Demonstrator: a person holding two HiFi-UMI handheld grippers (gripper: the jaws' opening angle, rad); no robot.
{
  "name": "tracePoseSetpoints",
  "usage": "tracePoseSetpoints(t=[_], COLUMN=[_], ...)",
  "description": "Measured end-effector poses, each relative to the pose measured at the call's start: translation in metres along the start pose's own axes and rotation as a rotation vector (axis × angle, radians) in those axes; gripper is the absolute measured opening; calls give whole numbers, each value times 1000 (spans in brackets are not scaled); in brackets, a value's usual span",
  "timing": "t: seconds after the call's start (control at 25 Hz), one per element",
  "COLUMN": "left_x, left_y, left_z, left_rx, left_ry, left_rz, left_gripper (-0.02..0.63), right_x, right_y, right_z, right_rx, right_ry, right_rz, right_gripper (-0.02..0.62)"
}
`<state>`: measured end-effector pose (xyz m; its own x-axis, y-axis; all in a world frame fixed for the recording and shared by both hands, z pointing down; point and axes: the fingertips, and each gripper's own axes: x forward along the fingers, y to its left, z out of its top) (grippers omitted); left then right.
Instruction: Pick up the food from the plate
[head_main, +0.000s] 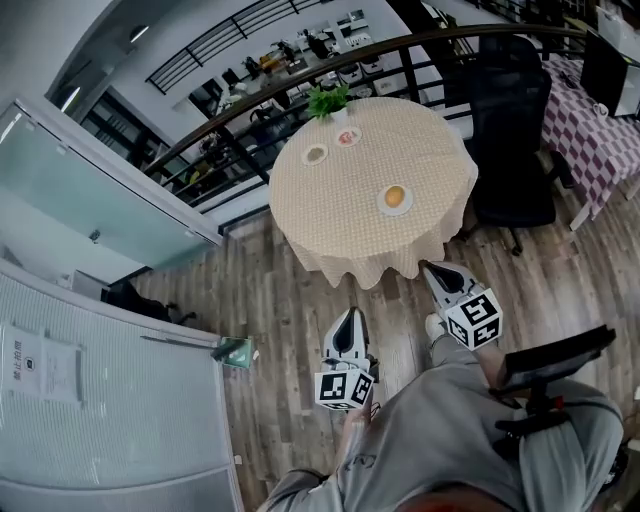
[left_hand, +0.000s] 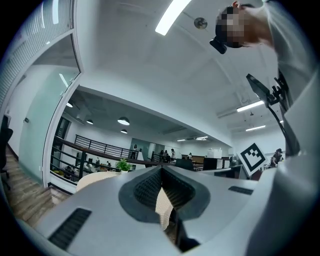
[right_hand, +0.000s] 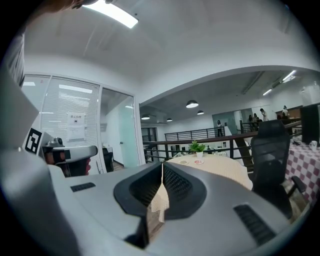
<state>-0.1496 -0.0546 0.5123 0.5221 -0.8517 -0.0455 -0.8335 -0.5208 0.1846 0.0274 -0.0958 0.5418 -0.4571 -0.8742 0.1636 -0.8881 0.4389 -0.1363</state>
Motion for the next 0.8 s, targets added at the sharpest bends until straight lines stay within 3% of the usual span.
tracePoseSetpoints(t=[0.28,0.56,0.8], left_x=[94,183,232], left_y=[24,29,43], left_z=[17,3,8], left_rx=[-14,-81,-66], left_ry=[9,62,50], left_rz=[49,24,47], left_gripper=[11,11,11], right_x=[71,120,154], right_y=[-59,-127,-164], right_z=[39,41,45], right_rx=[-9,42,40], right_ry=[-14,2,12], right_rz=[47,51,45], right_gripper=[20,20,20])
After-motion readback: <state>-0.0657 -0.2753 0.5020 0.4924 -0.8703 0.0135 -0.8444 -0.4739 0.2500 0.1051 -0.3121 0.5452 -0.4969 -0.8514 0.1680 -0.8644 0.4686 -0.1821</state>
